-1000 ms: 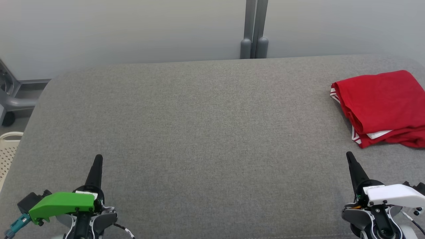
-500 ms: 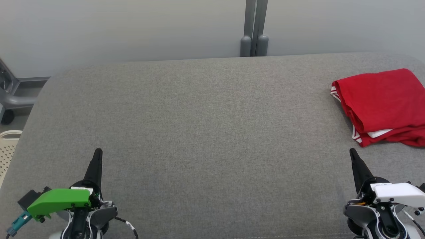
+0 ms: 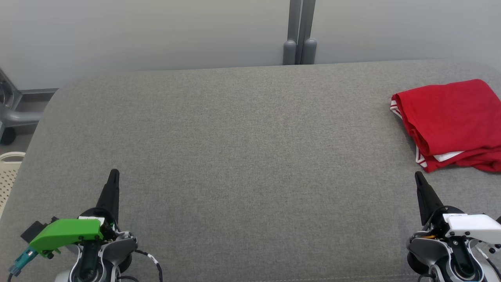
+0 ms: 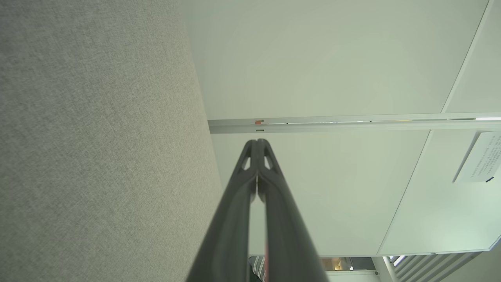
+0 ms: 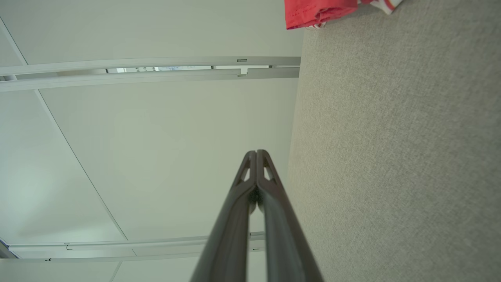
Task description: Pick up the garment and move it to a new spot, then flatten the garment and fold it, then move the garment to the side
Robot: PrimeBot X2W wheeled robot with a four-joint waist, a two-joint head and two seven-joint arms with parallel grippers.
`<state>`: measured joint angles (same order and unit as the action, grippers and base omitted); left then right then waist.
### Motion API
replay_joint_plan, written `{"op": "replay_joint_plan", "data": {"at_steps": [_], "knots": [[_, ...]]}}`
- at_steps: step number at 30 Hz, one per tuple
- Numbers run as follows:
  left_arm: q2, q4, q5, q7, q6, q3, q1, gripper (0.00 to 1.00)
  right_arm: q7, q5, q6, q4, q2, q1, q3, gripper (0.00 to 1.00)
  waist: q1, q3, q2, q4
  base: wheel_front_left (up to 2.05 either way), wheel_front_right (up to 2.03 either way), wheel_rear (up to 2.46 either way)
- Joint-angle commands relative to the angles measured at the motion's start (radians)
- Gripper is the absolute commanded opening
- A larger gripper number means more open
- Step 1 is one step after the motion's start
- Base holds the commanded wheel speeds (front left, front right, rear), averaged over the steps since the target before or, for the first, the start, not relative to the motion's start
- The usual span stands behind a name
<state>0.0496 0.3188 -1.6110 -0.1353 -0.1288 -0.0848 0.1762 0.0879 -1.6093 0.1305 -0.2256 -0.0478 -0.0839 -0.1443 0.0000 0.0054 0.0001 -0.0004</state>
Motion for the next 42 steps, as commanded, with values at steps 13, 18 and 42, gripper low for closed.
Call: {"op": "replay_joint_plan", "data": {"at_steps": [13, 18, 42], "knots": [[0.000, -0.001, 0.001, -0.002, -0.006, -0.003, 0.013, 0.00, 0.007, -0.007, 0.000, 0.005, -0.004, -0.005, -0.002, 0.00, 0.0000, 0.000, -0.0001, 0.000, 0.00, 0.00, 0.00], [0.000, -0.001, 0.000, -0.002, -0.006, -0.003, 0.013, 0.00, 0.007, -0.007, 0.000, 0.005, -0.004, -0.005, -0.002, 0.00, 0.0000, 0.000, -0.0001, 0.000, 0.00, 0.00, 0.00], [0.000, -0.001, 0.000, -0.002, -0.006, -0.002, 0.013, 0.00, 0.007, -0.007, 0.000, 0.004, -0.004, -0.005, -0.002, 0.00, 0.0000, 0.000, -0.0001, 0.000, 0.00, 0.00, 0.00]]}}
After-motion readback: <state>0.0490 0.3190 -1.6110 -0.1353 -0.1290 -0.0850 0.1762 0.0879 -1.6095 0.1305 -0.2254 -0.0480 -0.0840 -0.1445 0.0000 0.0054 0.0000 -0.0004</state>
